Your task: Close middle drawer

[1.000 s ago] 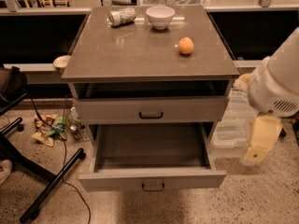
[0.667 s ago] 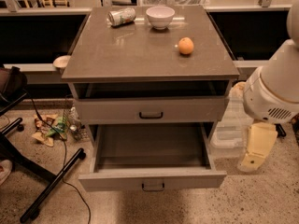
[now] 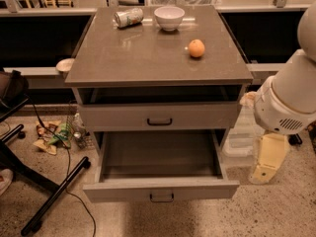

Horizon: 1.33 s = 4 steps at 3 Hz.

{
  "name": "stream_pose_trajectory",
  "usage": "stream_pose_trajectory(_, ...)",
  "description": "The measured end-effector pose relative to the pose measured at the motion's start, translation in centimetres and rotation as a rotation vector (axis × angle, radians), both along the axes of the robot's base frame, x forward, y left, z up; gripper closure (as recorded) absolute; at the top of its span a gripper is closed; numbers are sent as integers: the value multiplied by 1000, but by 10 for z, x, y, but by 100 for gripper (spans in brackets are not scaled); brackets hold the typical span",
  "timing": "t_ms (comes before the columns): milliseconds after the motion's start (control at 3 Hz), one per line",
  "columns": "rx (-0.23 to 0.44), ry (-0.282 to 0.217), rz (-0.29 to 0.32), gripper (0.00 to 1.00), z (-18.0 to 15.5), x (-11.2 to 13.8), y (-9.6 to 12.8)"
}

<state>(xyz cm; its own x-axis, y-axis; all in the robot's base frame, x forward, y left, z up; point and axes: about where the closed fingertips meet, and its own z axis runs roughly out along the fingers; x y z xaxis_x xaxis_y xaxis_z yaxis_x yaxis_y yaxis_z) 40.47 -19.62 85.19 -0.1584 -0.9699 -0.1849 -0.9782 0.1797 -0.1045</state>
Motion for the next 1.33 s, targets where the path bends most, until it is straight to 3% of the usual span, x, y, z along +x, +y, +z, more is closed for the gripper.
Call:
stream_pose_trajectory(333, 19, 41, -28, 0, -57, -4, 4)
stream_pose_trajectory(667, 70, 79, -78, 0, -136, -12, 8)
stream_pose_trajectory(1000, 148, 85, -96, 0, -195, -11, 19)
stream_pose_trajectory(1333, 148, 85, -96, 0, -195, -11, 19)
